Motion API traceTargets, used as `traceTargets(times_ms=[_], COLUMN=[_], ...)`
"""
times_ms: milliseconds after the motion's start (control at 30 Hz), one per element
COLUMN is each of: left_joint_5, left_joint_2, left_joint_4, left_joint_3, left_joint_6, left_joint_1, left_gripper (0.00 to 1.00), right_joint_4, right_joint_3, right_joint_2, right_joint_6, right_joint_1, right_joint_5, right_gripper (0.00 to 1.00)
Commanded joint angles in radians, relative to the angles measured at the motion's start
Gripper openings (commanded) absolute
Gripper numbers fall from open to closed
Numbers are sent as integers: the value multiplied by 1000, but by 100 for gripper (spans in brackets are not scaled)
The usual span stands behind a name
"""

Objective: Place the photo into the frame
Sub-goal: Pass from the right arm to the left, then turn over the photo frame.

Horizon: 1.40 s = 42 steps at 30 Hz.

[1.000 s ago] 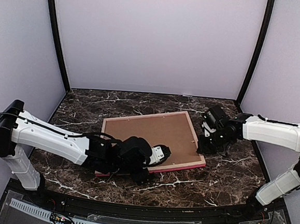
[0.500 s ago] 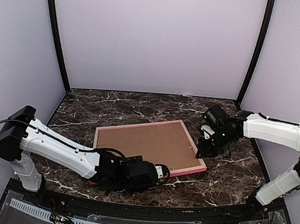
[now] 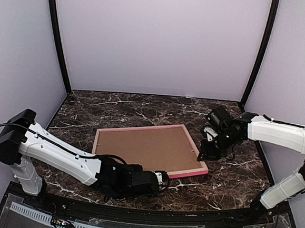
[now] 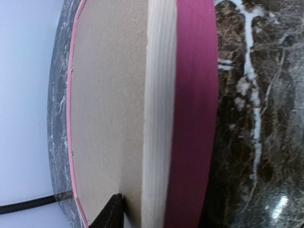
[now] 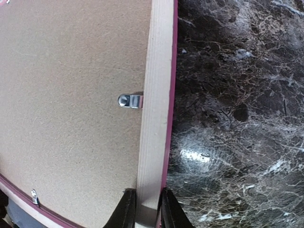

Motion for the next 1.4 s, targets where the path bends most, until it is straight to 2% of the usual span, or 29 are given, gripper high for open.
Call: traceTargets(times_ms=[0, 233, 467, 600, 767, 867, 933, 1167, 1367], left_joint_5=[-47, -74, -119, -79, 29, 123, 211, 305, 463], left_joint_2=[-29, -72, -172, -228, -276, -308, -322, -353, -375], left_joint_4=[-49, -146, -218, -262, -330, -353, -358, -362, -337], left_joint_3=[37, 101, 193, 272, 391, 476, 514, 620, 712], left_joint_6=[-18, -15, 46, 77, 60, 47, 45, 22, -74], left_joint_1=[3, 2, 2, 27, 89, 148, 181, 281, 434], left_gripper=[36, 17, 0, 0, 0, 0, 0, 0, 0], right_joint_4=[51, -10, -138, -175, -147, -116, -103, -79, -75], right_joint_3=[40, 139, 365, 494, 578, 594, 605, 613, 612], right_joint_2=[-44, -76, -104, -102, -109, -122, -131, -176, -183], right_joint_6=[-15, -34, -79, -106, -121, -126, -129, -151, -159], right_joint_1=[-1, -1, -15, -28, -34, -34, -36, -35, -35], right_joint_5=[-57, -2, 99, 136, 149, 164, 170, 218, 235], right_gripper=[26, 35, 41, 44, 62, 68, 69, 74, 76])
